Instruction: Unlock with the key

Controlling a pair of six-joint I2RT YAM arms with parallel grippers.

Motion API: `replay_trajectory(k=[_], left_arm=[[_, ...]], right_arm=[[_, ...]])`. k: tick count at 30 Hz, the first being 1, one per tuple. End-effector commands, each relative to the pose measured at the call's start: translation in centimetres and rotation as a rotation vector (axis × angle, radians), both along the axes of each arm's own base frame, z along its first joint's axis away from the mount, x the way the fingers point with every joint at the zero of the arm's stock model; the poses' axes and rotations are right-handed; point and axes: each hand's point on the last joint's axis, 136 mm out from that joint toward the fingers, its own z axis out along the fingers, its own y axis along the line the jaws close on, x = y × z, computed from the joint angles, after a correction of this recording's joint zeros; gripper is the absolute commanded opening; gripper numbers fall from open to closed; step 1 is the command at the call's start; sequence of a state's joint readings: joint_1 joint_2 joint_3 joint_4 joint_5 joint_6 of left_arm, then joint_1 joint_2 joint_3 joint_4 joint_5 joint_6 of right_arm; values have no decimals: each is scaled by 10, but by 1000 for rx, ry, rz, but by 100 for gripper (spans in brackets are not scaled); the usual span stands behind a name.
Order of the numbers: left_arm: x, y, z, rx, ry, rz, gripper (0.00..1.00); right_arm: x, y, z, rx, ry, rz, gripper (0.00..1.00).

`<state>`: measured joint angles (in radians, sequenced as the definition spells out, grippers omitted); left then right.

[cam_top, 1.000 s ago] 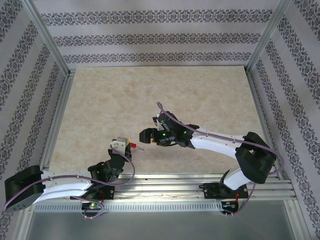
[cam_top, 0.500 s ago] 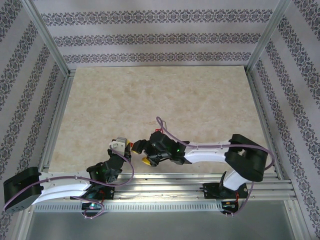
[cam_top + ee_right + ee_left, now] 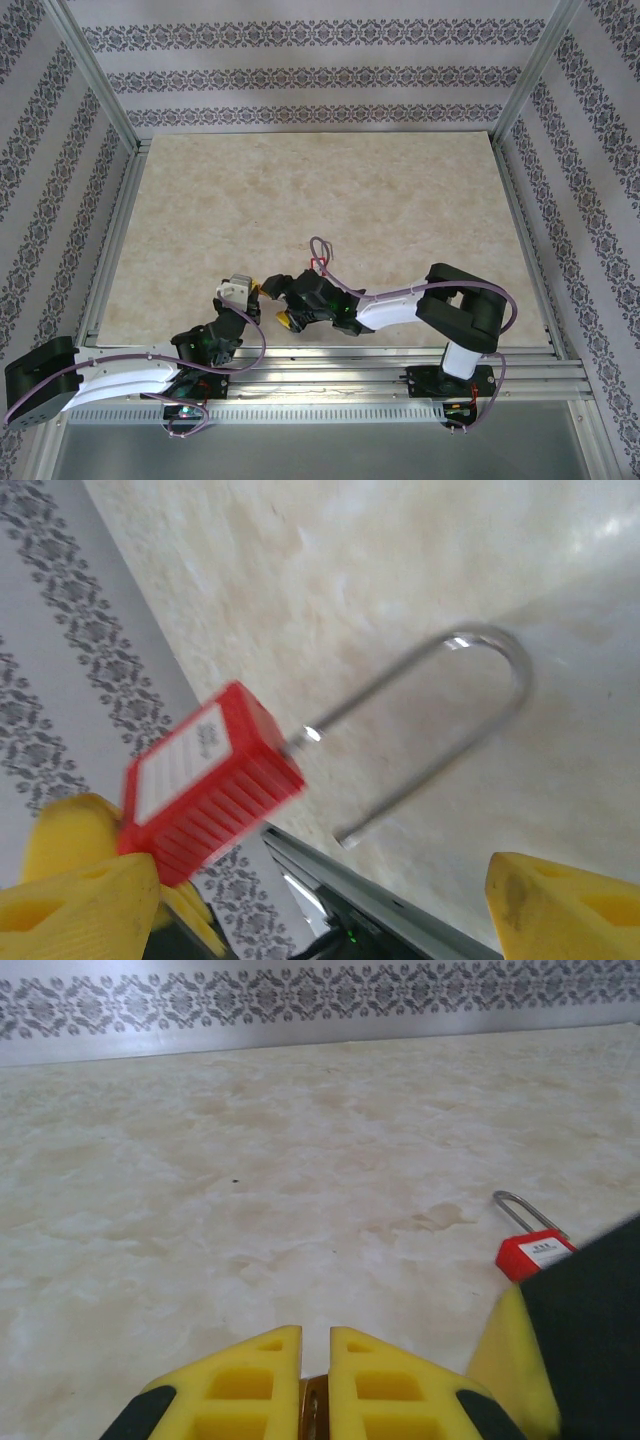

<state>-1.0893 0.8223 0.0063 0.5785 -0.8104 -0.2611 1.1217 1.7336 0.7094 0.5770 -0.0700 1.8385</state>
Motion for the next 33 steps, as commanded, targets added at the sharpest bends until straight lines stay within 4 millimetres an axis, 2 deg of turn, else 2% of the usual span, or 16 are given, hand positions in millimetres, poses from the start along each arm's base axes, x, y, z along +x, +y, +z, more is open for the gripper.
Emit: replay_trajectory(k=[1, 5, 9, 12, 19, 22, 25, 29, 33], left_arm=[[-5, -3, -6, -2, 4, -33, 0], [-5, -2, -6, -1, 5, -32, 0], [-6, -4, -7, 3, 10, -45, 0], [-6, -6, -7, 6, 8, -53, 0], [-7, -8, -6, 3, 11, -72, 0], [-8, -11, -7, 5, 16, -91, 0], [-10, -16, -9, 9, 24, -121, 0], [-13, -21, -10, 6, 35, -159, 0], [-15, -23, -11, 6, 41, -174, 0]], right_arm=[[17, -3, 17, 76, -46, -112, 84], [13, -9, 23, 79, -65, -131, 85], [14, 2, 21, 88, -55, -119, 85], [20, 12, 17, 144, -51, -140, 85], [34, 18, 14, 144, -55, -163, 86], [40, 21, 13, 149, -43, -169, 83], [45, 31, 16, 163, -42, -150, 77], [51, 32, 13, 163, -37, -156, 57], [51, 36, 13, 163, -40, -134, 43]])
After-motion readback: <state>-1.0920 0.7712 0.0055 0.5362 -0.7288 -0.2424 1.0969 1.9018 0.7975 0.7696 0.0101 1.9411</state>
